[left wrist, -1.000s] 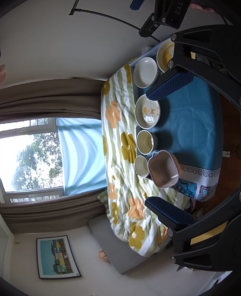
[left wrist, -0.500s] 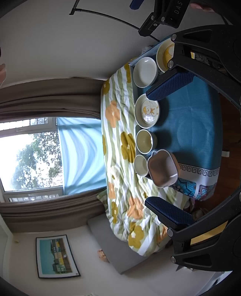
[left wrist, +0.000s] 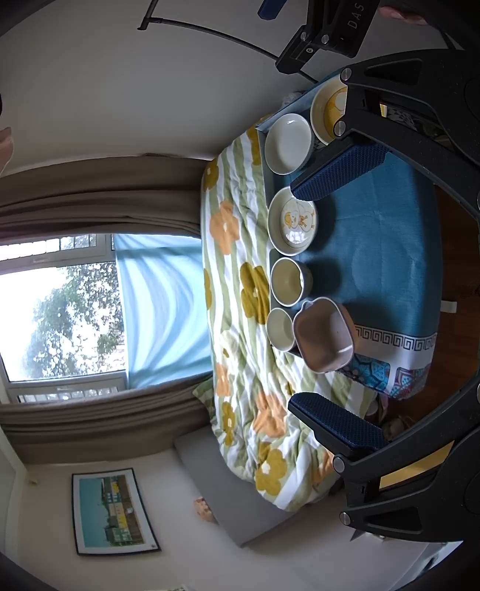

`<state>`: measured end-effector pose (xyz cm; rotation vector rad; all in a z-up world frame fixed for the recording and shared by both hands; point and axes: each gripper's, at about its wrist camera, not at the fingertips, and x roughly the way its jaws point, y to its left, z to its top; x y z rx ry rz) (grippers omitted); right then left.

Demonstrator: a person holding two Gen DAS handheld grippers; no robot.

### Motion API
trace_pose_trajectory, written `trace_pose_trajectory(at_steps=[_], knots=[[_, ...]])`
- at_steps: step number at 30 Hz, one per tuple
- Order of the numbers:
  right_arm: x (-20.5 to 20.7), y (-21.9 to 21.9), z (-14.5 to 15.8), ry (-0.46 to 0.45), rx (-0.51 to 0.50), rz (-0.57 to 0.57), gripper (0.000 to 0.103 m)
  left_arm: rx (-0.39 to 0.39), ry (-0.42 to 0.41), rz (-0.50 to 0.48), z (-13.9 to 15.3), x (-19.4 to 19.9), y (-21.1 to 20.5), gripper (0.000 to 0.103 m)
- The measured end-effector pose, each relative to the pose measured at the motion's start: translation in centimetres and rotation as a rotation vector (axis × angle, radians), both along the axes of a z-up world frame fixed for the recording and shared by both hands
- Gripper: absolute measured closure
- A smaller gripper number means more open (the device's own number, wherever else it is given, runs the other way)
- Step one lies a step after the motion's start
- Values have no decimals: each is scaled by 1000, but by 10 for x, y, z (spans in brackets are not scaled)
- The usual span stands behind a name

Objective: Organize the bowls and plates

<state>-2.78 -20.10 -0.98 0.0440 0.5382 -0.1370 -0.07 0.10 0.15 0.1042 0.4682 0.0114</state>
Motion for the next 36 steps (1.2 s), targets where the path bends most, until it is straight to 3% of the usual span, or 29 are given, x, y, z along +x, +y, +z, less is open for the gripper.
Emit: trace_pose_trajectory(at_steps=[30,36], knots=[[0,0,0,0,0,-2,0,6,-1,-2,1,-1,3,0],[1,1,-4,31,25,-21,0,20,34,-59,3,14,-3,0]])
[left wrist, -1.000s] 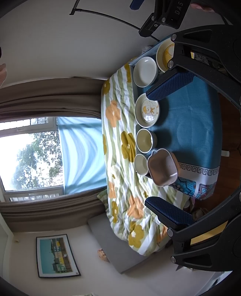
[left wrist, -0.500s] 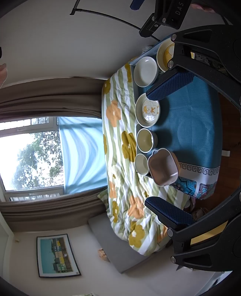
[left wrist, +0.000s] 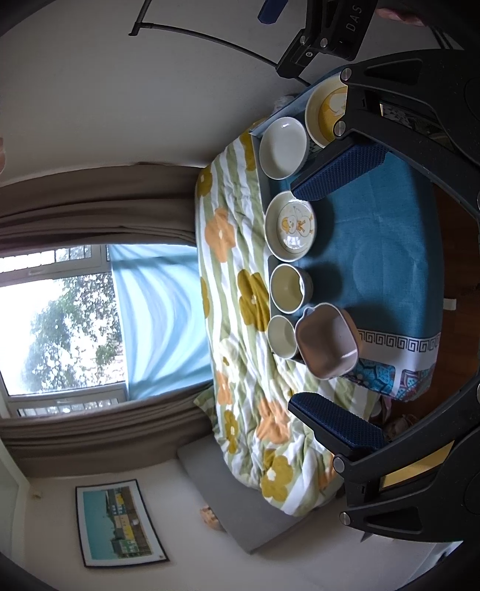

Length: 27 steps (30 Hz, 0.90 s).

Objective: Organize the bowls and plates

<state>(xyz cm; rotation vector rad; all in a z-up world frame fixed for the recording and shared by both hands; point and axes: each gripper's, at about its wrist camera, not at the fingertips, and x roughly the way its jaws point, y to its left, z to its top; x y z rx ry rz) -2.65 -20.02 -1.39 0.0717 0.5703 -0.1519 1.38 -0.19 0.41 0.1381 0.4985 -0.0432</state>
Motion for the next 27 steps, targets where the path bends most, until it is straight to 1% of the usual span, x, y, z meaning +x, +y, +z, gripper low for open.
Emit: trace_pose_trajectory(at_steps=[3,7,10,13,15,17,19,21,23,25,27], knots=[[4,-6,-9,29,29,-32,0,9,63,-71,-7,19,-9,0],[6,-32,-26,64,93,-131,0,34,151,-185,-28,50,-34,0],[3,-55,-44,97,125,-218,0,31,226,-289,-53,76,-57,0],[3,-80,-67,161,138,-289,0,36,299,-376,-83,100,-86,0],[3,-100,-85,204,172,-321,0,34,345,-429,-105,113,-108,0],[1,-120,-102,237,218,-348,0,20,409,-487,-128,127,-130,0],[4,-137,-120,280,239,-377,0,9,473,-532,-152,138,-152,0],[5,-154,-136,307,251,-391,0,9,534,-562,-175,148,-171,0],[6,-168,-152,321,287,-369,0,11,590,-584,-197,157,-189,0],[10,-182,-170,342,362,-336,0,10,646,-608,-218,168,-203,0],[12,-197,-190,368,467,-314,0,1,698,-625,-235,174,-213,1]])
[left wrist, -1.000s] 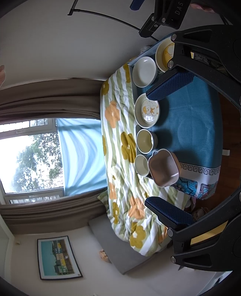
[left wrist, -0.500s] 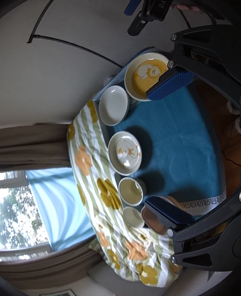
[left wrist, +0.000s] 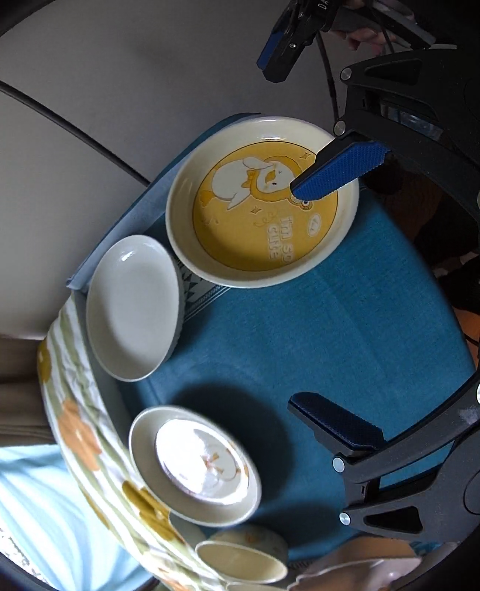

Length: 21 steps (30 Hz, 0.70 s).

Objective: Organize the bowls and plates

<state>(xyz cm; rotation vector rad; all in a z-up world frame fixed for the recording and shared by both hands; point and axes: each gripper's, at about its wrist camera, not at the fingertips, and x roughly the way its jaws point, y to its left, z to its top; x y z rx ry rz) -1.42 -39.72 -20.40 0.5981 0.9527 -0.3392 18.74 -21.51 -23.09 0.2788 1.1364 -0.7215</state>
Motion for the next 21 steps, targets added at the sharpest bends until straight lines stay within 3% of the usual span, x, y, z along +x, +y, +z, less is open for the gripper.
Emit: trace_pose_trajectory(at_steps=[2,5,7,11,14,21], knots=[[1,-11,-16,-16,109,-8,3,0,52,-9,-16,8,-8,1],[7,-23,-35,-13,199,-6,25,4,119,-19,-38,18,-20,12],[14,-24,-42,6,218,16,40,11,157,-24,-50,23,-27,25],[24,-25,-48,11,231,55,52,25,196,-32,-64,28,-37,42],[28,-28,-51,6,228,69,68,37,213,-38,-70,28,-44,54],[41,-38,-59,15,199,86,84,47,227,-40,-80,26,-55,84]])
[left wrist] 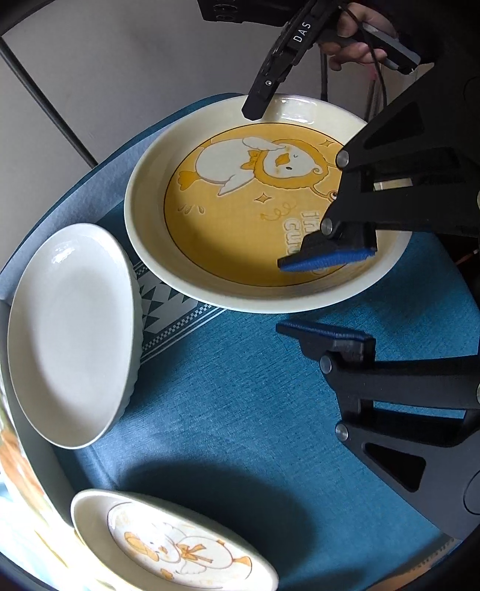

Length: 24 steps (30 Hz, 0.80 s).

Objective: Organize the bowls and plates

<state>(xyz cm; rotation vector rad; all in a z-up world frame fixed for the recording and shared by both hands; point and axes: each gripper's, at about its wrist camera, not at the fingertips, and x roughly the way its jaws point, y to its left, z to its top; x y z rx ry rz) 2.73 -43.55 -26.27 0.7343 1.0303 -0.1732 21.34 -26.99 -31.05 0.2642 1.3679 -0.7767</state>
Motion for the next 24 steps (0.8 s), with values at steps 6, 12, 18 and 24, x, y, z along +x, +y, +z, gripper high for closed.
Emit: trace_pose_trajectory(at_steps=[6,12,18,24], knots=[[2,-3,-3,7,-23,15,92,4,-14,-13,-6,-4,-14,85],[3,1,0,22,-68,46,91,34,-68,-32,4,-6,-20,85],[5,5,4,21,-106,65,91,33,-113,-41,20,-15,-22,85],[9,8,11,15,-128,94,91,18,-143,-17,39,-30,-5,85]])
